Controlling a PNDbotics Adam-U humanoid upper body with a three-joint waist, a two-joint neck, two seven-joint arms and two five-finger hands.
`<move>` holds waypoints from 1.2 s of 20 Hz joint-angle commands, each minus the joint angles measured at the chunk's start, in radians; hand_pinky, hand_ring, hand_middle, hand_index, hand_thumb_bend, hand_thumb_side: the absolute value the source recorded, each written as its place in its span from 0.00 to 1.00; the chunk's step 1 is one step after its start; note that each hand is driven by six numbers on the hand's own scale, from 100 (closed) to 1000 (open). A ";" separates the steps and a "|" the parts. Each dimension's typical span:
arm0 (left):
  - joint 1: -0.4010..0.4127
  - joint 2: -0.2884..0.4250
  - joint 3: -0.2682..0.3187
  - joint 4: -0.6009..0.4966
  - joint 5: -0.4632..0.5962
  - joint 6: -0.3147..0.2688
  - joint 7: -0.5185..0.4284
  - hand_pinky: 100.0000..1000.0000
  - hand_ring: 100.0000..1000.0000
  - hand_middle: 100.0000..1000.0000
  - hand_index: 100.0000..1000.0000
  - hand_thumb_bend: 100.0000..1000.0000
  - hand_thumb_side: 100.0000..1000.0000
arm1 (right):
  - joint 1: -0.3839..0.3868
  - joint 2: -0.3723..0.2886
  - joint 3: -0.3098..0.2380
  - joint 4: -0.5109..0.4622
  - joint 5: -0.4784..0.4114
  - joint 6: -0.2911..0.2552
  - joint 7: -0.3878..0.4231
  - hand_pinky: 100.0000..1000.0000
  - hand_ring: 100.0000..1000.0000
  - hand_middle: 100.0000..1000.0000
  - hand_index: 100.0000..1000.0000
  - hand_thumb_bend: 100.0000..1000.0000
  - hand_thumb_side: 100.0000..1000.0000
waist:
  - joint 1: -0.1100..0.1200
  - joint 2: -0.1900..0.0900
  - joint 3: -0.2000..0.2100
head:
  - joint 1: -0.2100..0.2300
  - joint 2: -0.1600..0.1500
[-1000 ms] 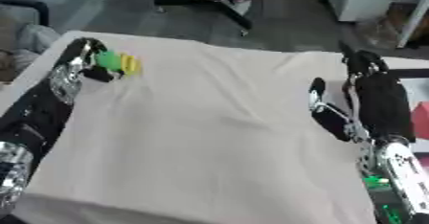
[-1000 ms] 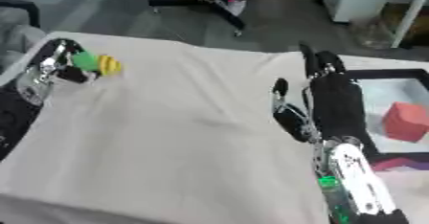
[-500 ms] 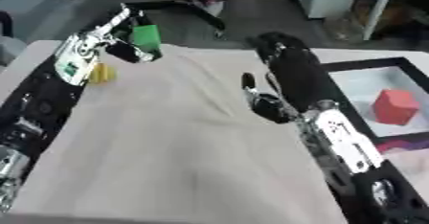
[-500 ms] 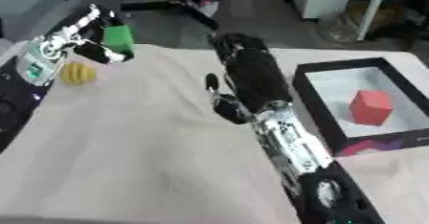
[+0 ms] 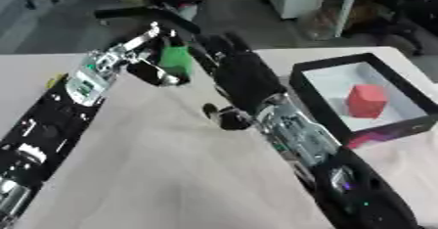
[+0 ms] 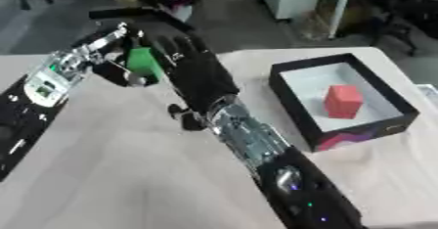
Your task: Pick up the objects with one hand, pass them to the other hand, and then place them into the box on the other side of the table.
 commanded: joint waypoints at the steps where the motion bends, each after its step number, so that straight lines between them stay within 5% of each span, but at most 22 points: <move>1: -0.023 -0.060 -0.010 -0.035 0.056 0.043 -0.052 0.19 0.00 0.00 0.12 0.12 0.00 | -0.024 0.007 0.003 0.018 0.055 -0.002 0.004 1.00 0.98 1.00 1.00 0.47 0.21 | 0.003 -0.018 0.005 | -0.023 -0.014; 4: -0.026 -0.084 -0.016 -0.054 0.105 0.092 -0.101 0.19 0.00 0.00 0.12 0.18 0.00 | -0.028 0.012 0.004 0.034 0.104 0.010 -0.015 1.00 0.98 1.00 0.99 0.48 0.17 | 0.003 -0.018 0.009 | -0.029 -0.015; 11: -0.028 -0.074 -0.024 -0.115 0.222 0.208 -0.198 0.20 0.00 0.00 0.12 0.13 0.00 | -0.029 0.016 0.003 0.079 0.160 0.026 -0.035 1.00 0.94 1.00 0.96 0.38 0.13 | 0.004 -0.020 0.011 | -0.025 -0.012; 14: -0.029 -0.061 -0.031 -0.138 0.269 0.253 -0.204 0.20 0.00 0.00 0.12 0.13 0.00 | -0.026 0.015 0.001 0.080 0.170 0.038 -0.063 1.00 0.86 0.87 0.87 0.29 0.10 | 0.005 -0.021 0.010 | -0.020 -0.011; 18: -0.030 -0.044 -0.042 -0.158 0.335 0.294 -0.201 0.21 0.00 0.00 0.13 0.13 0.00 | -0.021 0.013 -0.003 0.084 0.194 0.074 -0.120 1.00 0.69 0.60 0.68 0.10 0.03 | 0.005 -0.020 0.010 | -0.019 -0.011; 22: -0.027 -0.030 -0.051 -0.170 0.383 0.320 -0.224 0.23 0.00 0.00 0.14 0.12 0.00 | -0.020 0.013 -0.006 0.084 0.207 0.116 -0.184 0.80 0.56 0.41 0.56 0.00 0.00 | 0.005 -0.020 0.010 | -0.023 -0.010; 24: -0.025 -0.023 -0.050 -0.176 0.396 0.325 -0.236 0.24 0.00 0.00 0.15 0.12 0.00 | -0.020 0.012 -0.008 0.087 0.210 0.137 -0.220 0.59 0.50 0.34 0.54 0.00 0.00 | 0.005 -0.020 0.011 | -0.028 -0.011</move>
